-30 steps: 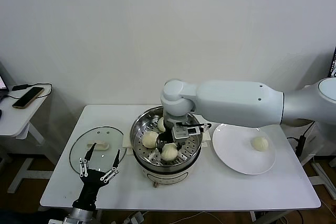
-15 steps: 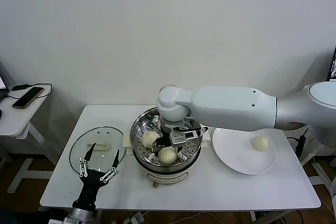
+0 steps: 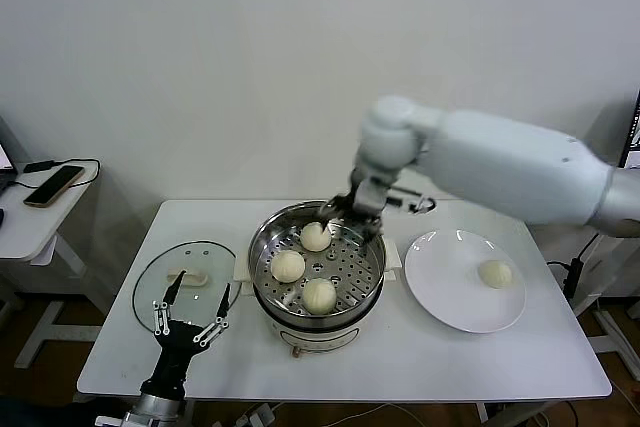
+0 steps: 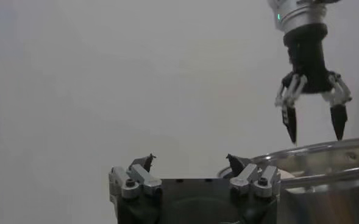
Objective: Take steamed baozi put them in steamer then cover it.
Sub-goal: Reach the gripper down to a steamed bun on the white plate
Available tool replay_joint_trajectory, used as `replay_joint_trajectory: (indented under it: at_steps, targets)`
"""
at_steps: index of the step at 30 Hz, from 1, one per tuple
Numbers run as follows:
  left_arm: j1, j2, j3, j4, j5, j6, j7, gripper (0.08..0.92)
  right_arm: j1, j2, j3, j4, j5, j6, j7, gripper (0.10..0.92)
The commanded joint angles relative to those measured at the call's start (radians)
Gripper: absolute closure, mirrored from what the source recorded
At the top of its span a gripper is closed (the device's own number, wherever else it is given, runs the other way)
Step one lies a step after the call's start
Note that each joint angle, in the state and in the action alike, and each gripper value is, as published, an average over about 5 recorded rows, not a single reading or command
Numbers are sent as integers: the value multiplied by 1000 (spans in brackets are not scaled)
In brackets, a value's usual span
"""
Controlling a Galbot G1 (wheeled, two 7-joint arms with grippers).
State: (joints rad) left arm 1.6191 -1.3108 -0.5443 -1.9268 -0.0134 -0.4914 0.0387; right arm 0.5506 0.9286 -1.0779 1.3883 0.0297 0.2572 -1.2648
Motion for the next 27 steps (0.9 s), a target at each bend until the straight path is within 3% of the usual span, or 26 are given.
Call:
replay_joint_trajectory:
  at_steps: [1,11,17,27]
  targets:
    - [-1,-2,5,0,7,4,0,177,-33,-221,92,-285,176,-300,-40,203]
    - [1,-3,2,0,10,6,0,177,-257,-263,176,-579,6,-271,-41,203]
    - [1,-5,4,0,14,9,0,177,-397,-216,276,-683,-106,-218,-11,203]
    - [4,-5,-1,4,14,6,-1,177,-491,-126,315,-754,-153,-196,23,203]
